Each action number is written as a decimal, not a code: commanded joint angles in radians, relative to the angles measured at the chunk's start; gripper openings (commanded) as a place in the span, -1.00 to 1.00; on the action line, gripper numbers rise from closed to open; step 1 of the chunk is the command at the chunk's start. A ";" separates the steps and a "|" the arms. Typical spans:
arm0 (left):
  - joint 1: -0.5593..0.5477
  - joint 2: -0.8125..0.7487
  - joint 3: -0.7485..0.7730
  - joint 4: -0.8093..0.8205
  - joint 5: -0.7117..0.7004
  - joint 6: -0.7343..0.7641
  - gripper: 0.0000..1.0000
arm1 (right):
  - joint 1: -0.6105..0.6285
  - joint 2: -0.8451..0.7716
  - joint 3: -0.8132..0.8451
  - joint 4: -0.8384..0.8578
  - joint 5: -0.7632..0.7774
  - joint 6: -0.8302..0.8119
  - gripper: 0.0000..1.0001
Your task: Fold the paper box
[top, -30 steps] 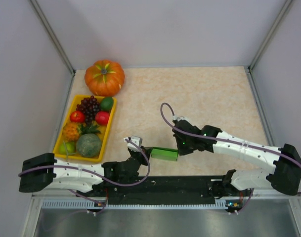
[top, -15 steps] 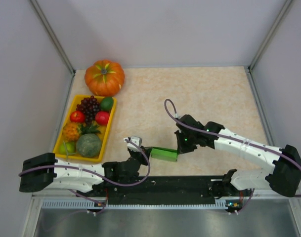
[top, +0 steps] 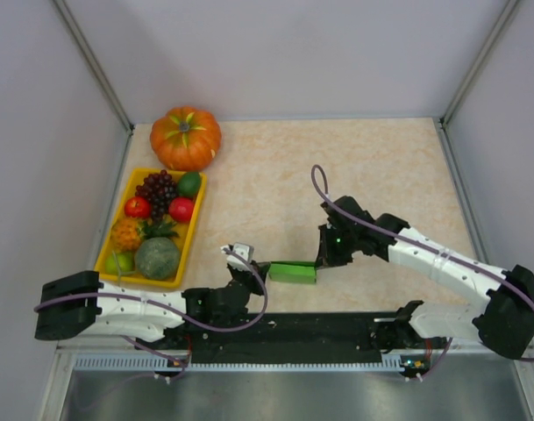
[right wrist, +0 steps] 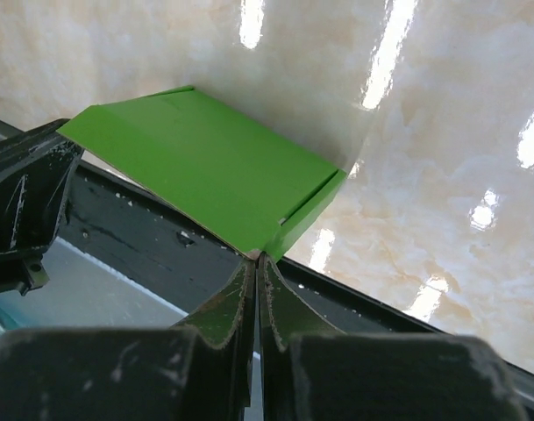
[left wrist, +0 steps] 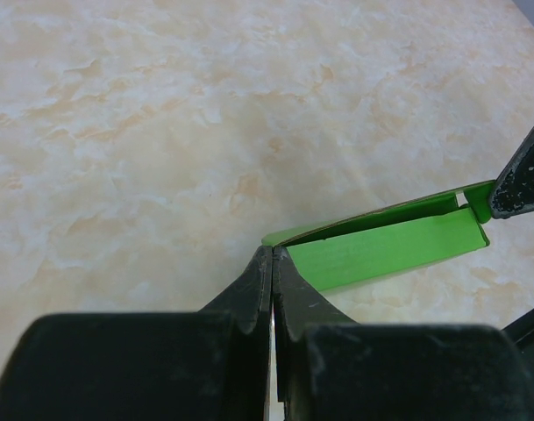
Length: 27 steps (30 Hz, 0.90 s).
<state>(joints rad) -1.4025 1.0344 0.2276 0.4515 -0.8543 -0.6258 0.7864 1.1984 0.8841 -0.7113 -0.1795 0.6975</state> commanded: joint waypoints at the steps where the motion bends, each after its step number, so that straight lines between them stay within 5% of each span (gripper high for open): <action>1: -0.024 0.039 0.009 -0.083 0.083 -0.005 -1.00 | -0.018 -0.029 -0.023 0.139 -0.054 0.076 -1.00; 13: -0.038 0.065 0.009 -0.068 0.080 -0.020 -1.00 | -0.027 -0.128 -0.165 0.191 0.008 0.068 -1.00; 27: -0.041 0.053 0.007 -0.085 0.074 -0.023 -1.00 | -0.052 -0.137 -0.168 0.337 -0.143 0.229 -1.00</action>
<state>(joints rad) -1.4235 1.0691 0.2436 0.4473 -0.8909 -0.6273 0.7456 1.0813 0.7136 -0.5346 -0.2432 0.8459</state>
